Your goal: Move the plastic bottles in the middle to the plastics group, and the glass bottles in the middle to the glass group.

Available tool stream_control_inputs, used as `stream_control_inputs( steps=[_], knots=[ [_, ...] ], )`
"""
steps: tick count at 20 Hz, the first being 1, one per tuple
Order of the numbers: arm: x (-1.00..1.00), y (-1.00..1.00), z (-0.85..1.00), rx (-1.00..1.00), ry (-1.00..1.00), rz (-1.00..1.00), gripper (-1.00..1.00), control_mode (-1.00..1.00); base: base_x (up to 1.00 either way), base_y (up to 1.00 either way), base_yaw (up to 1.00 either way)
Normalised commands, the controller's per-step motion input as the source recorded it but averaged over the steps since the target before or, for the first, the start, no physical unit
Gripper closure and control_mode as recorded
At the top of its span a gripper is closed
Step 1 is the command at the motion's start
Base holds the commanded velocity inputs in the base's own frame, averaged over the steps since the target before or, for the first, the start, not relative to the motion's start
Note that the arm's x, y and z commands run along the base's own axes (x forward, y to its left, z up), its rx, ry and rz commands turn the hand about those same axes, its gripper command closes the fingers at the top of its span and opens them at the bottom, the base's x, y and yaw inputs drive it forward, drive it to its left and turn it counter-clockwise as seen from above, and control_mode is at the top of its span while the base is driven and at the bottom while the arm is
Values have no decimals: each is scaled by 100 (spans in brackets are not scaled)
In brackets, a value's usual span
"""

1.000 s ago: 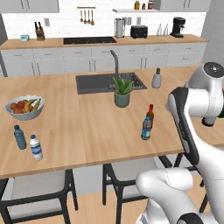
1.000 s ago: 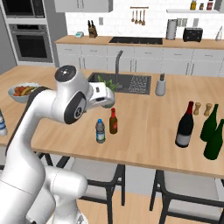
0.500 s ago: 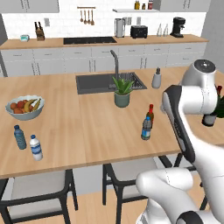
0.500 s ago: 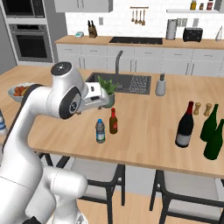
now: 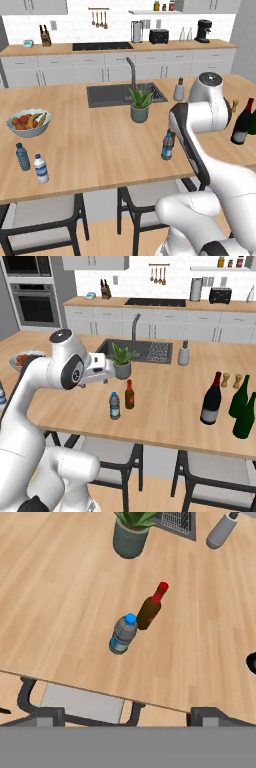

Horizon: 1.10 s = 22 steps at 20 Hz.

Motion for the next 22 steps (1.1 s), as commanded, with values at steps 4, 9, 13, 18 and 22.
stream_control_inputs(
  steps=[4, 9, 13, 18, 22],
  knots=[
    [64, 0, -23, 13, 0, -7, -100, -100, 0, 0, 0],
    [46, 0, -17, 10, 7, -5, -100, -100, 0, 0, 0],
    [17, 0, -18, 1, 18, 0, -100, -100, 0, 0, 0],
    [8, 0, -43, 0, 9, 0, -100, -100, 0, 0, 0],
    [14, 0, -57, 0, 0, 0, -100, -100, 0, 0, 0]
  ],
)
